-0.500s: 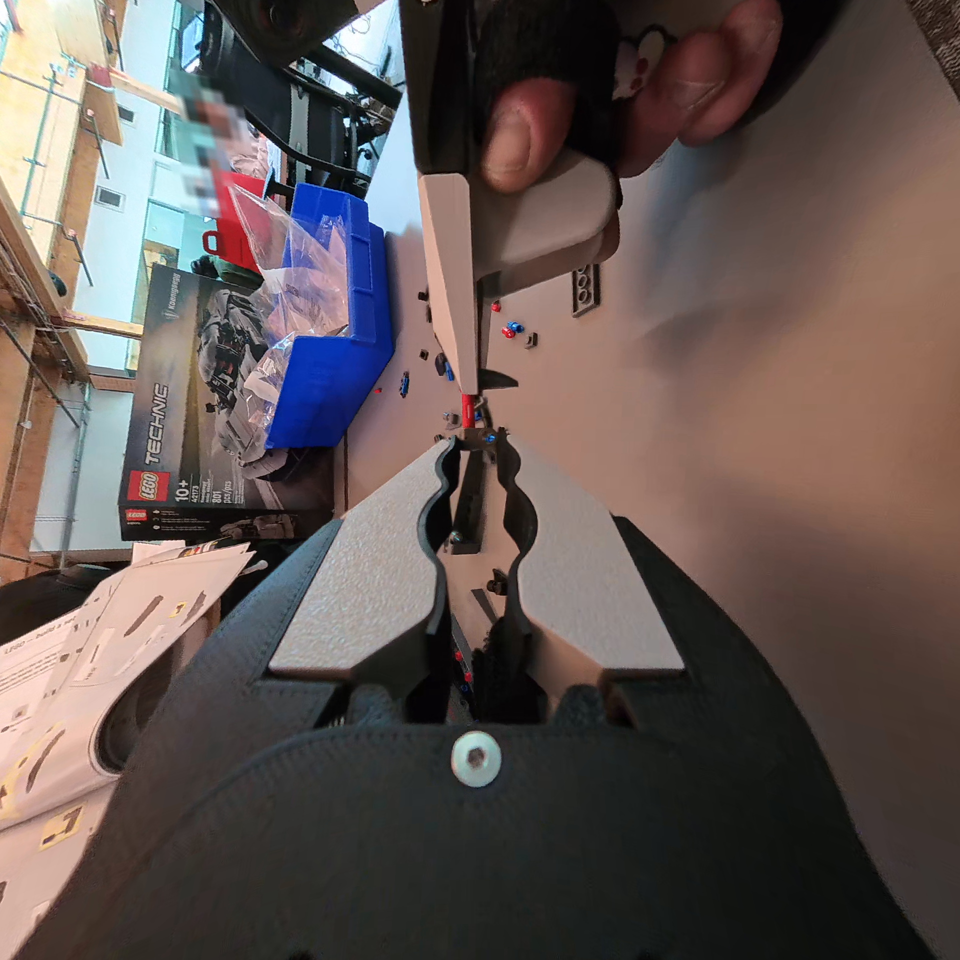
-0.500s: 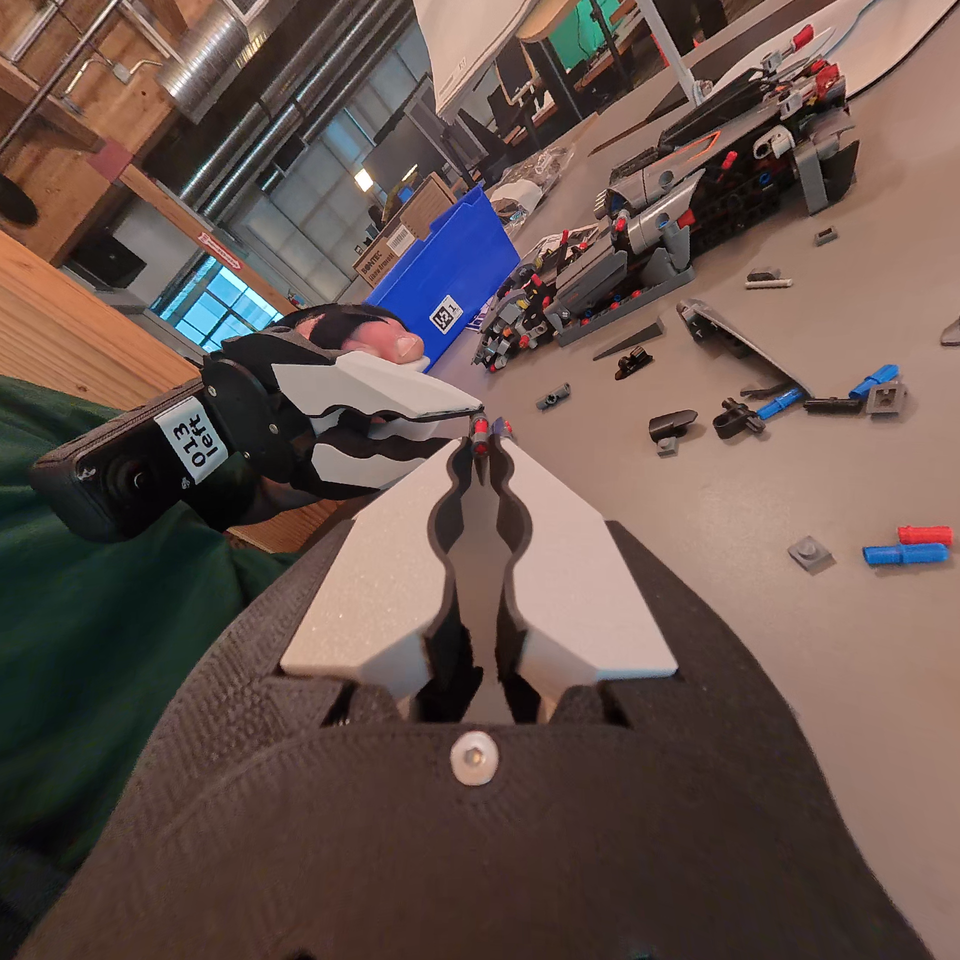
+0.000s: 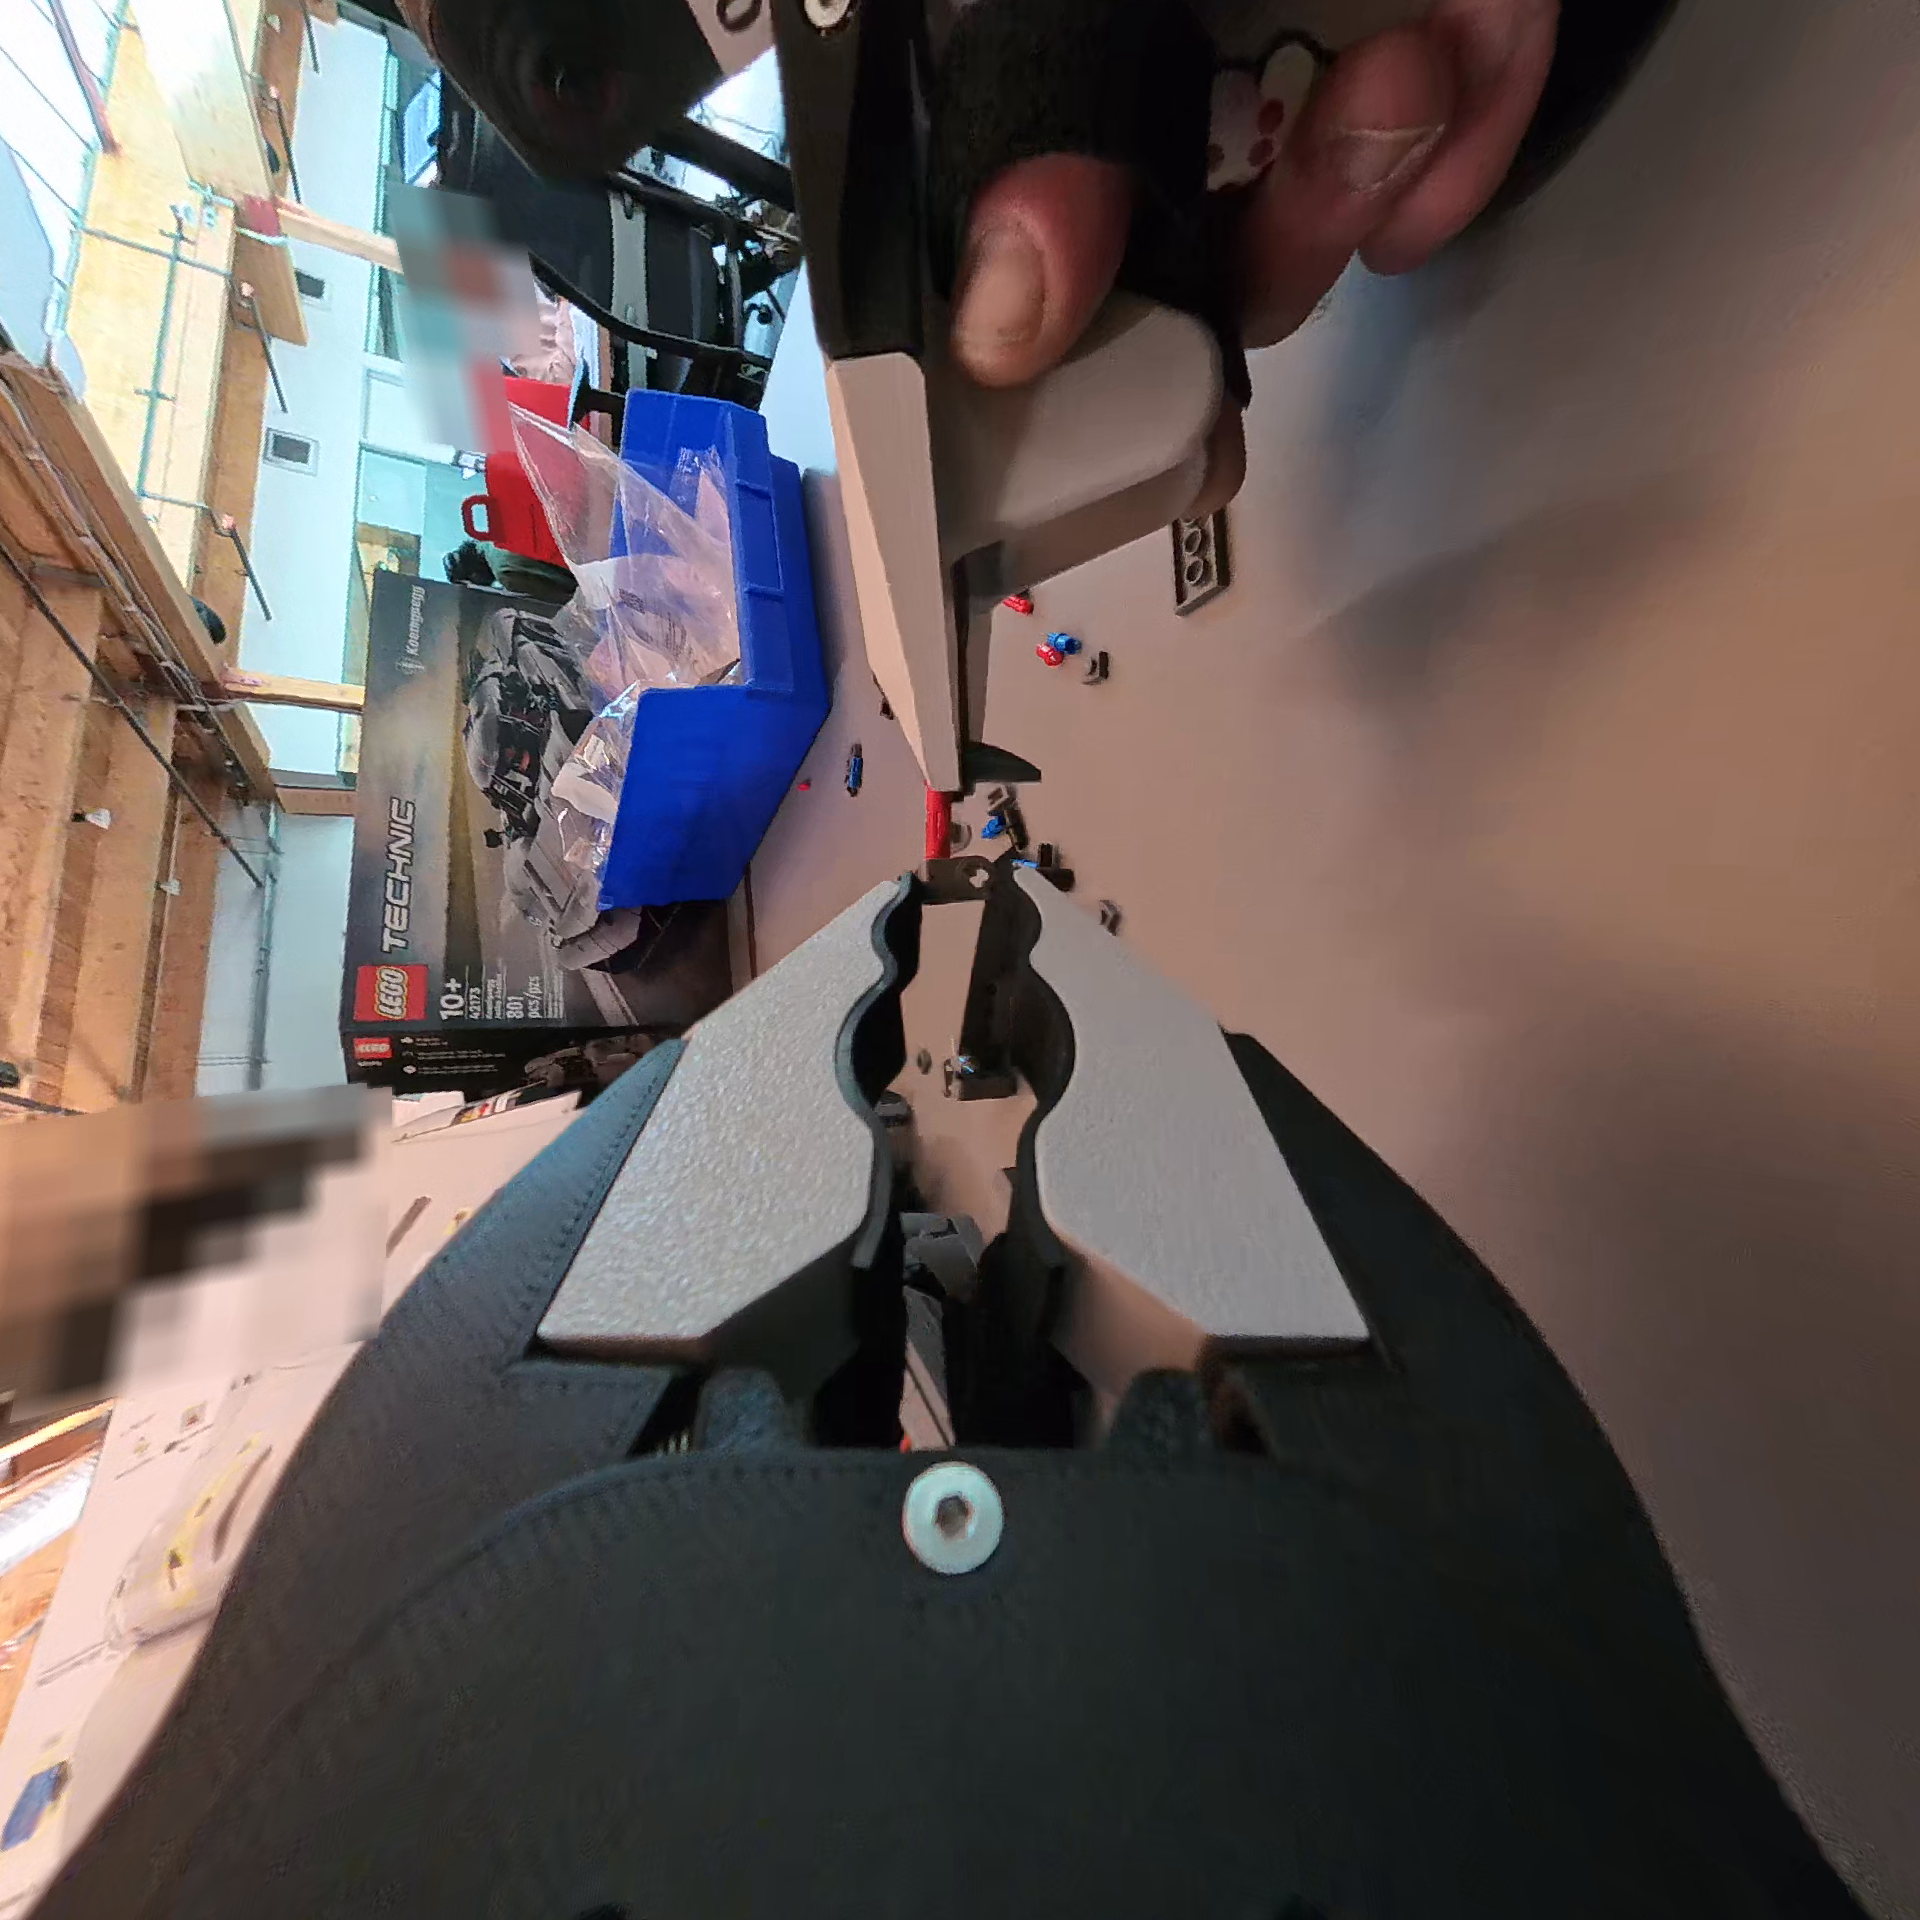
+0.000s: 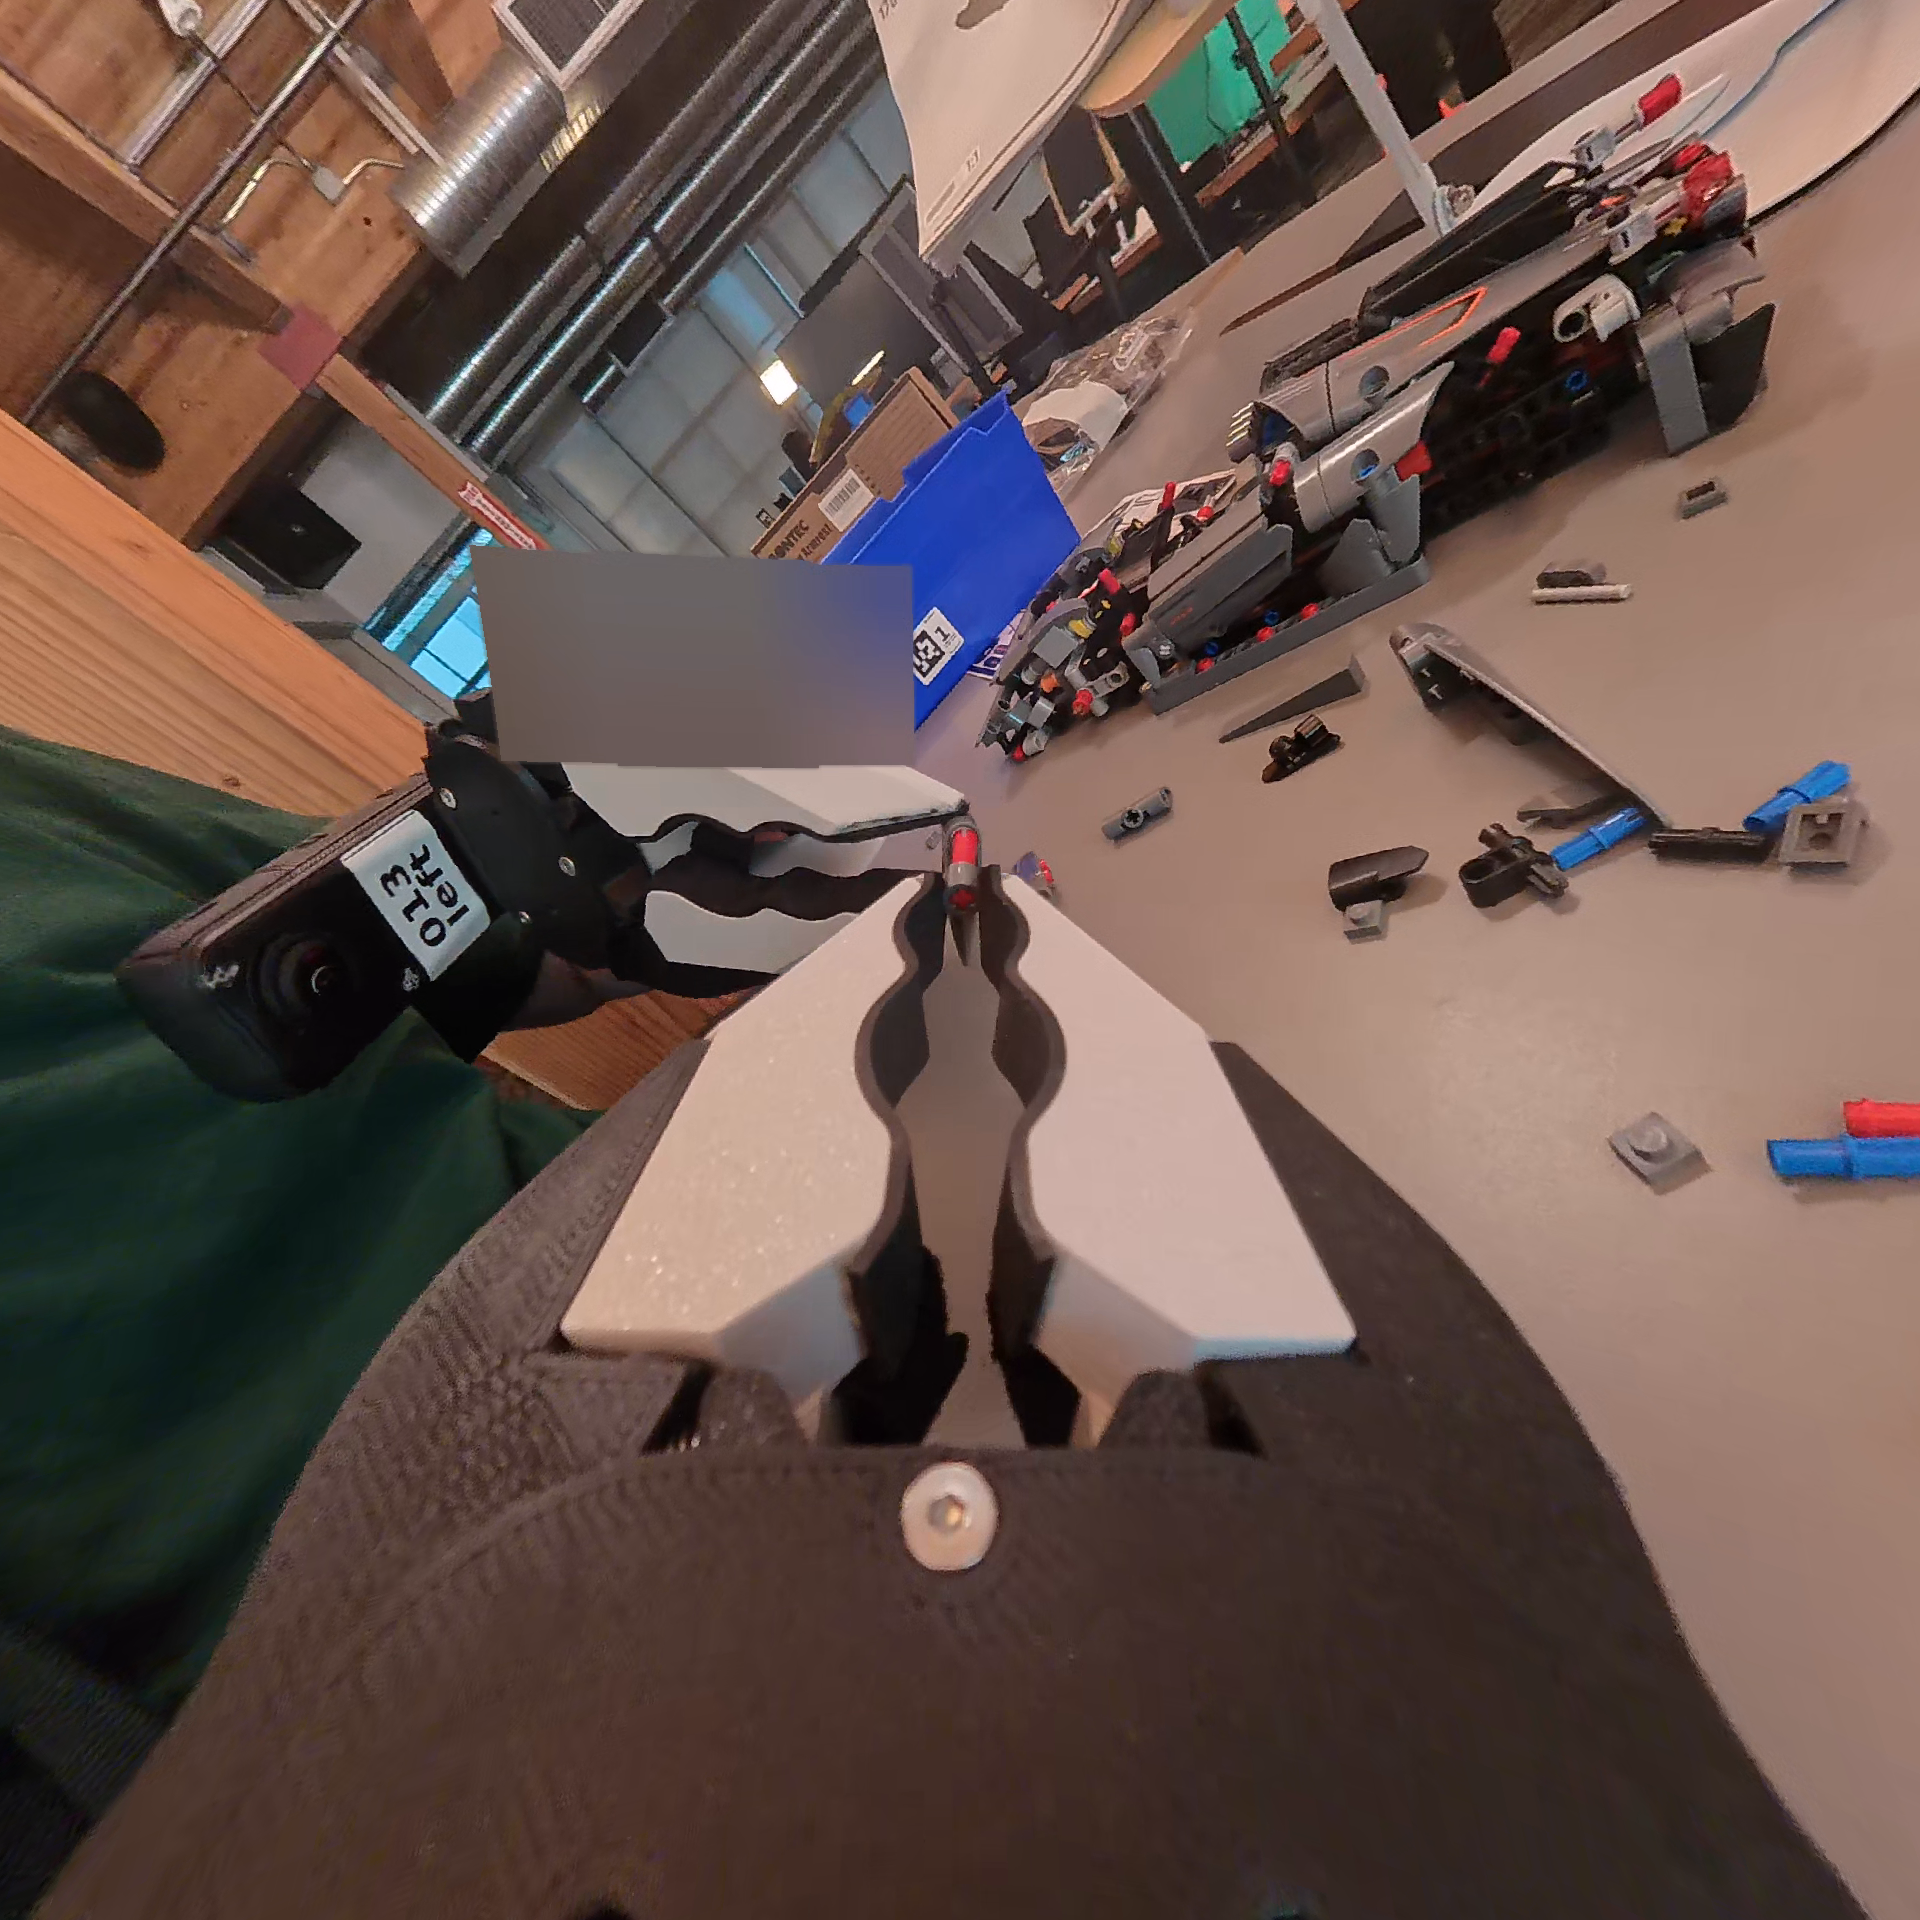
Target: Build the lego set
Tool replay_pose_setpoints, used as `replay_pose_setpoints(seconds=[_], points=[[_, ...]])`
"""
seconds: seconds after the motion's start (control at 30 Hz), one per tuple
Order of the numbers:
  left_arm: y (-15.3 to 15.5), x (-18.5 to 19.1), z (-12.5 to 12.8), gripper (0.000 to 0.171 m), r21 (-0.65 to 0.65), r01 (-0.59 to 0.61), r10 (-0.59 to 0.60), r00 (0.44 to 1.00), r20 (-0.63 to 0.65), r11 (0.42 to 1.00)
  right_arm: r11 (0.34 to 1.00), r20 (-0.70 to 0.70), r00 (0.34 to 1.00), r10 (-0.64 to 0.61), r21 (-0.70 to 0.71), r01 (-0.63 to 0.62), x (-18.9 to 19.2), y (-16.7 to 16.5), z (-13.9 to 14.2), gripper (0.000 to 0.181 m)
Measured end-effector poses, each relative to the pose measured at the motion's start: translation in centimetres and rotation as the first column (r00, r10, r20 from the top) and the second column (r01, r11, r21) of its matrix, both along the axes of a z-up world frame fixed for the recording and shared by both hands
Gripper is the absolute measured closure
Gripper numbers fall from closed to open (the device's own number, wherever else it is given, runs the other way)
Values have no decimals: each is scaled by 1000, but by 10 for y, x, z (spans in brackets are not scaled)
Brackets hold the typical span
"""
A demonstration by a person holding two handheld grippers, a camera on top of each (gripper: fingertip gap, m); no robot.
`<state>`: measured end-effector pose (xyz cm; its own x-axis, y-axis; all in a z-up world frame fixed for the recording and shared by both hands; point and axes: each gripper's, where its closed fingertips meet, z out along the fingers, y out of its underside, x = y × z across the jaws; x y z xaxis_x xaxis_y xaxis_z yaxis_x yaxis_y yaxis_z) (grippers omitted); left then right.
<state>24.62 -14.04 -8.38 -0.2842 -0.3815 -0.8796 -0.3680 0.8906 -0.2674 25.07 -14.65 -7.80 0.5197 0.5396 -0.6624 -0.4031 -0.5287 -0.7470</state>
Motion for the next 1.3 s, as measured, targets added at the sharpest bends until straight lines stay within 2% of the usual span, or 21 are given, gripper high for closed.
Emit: replay_pose_setpoints(seconds=[0.23,0.47,0.9,1.13,1.23,1.3], points=[[-2,-3,1,161,83,62,-58,997,-58,995,999,-19,999,47,-3,-47,-3,-2,1,177],[-4,-3,7,161,90,119,-114,992,-62,989,997,-56,995,80,17,-79,-3,-4,6,177],[-9,-5,12,161,38,180,-178,982,-69,983,992,-75,990,118,50,-114,-5,-7,11,176],[-8,-2,19,161,-40,141,-141,990,5,989,991,-67,991,114,77,-109,-5,-10,14,176],[-9,3,24,161,-44,136,-134,990,34,990,989,5,991,135,61,-135,-17,-9,7,177],[-8,5,27,161,-76,132,-128,991,45,988,990,-33,992,121,71,-119,-13,-7,11,177]])
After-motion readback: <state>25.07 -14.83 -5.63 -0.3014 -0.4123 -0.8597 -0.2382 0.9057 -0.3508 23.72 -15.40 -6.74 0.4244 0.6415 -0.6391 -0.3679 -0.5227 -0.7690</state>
